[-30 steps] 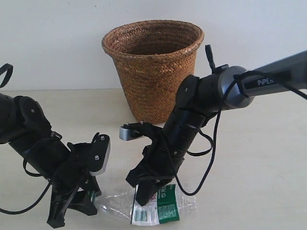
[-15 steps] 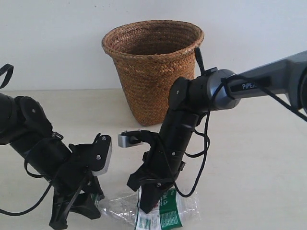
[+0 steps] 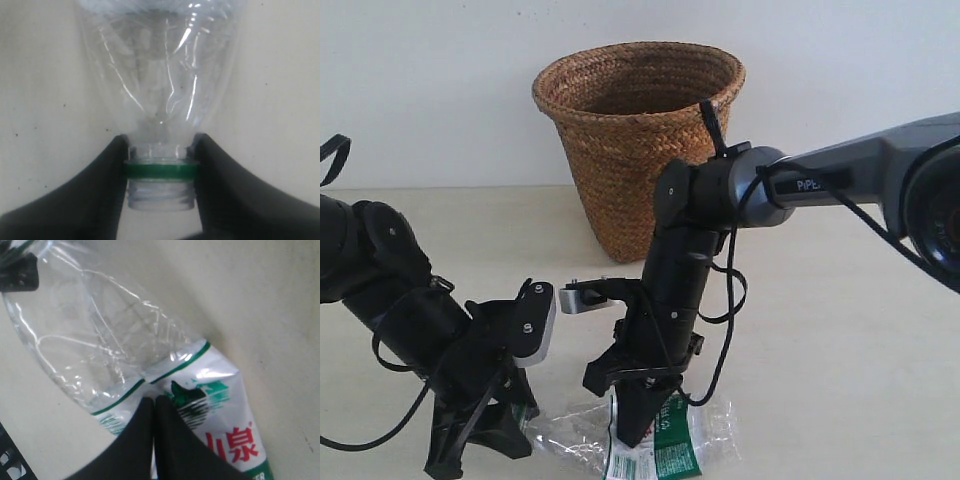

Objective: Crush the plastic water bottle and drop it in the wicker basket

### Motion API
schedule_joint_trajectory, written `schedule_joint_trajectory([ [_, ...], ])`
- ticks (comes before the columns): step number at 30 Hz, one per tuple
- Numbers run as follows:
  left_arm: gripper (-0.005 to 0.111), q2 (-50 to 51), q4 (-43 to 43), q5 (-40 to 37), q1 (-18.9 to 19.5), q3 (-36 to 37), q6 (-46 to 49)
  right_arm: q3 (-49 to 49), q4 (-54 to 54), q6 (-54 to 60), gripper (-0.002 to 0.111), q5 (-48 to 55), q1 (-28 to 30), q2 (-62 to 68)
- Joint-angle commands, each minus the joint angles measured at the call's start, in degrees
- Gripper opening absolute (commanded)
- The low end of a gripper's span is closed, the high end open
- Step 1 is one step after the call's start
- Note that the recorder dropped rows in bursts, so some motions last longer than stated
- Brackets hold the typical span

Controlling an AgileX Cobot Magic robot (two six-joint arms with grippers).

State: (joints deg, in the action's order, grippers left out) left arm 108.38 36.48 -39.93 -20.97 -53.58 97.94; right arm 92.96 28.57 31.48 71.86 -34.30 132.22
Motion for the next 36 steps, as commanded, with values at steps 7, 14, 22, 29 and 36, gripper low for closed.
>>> schedule_joint_trajectory([
  [7, 0.004, -0.1, -1.4, 0.3, 0.2, 0.3, -1.0, -1.4, -10.9, 3.0, 0.000, -1.9, 0.6, -6.1],
  [14, 0.004, -0.1, -1.4, 0.3, 0.2, 0.3, -1.1, -1.7, -9.2, 4.4, 0.000, -1.9, 0.6, -14.6],
  [22, 0.004, -0.1, -1.4, 0.3, 0.2, 0.3, -1.1, -7.7, -8.1, 6.3, 0.000, -2.3, 0.6, -15.5],
  [29, 0.004, -0.1, -1.4, 0.3, 0.2, 0.3, -1.1, -13.2, -8.5, 8.9, 0.000, -8.5, 0.6, -14.0],
  [36, 0.004, -0.1, -1.4, 0.3, 0.2, 0.3, -1.1, -13.6, -11.0, 9.1, 0.000, -9.9, 0.6, -7.9],
])
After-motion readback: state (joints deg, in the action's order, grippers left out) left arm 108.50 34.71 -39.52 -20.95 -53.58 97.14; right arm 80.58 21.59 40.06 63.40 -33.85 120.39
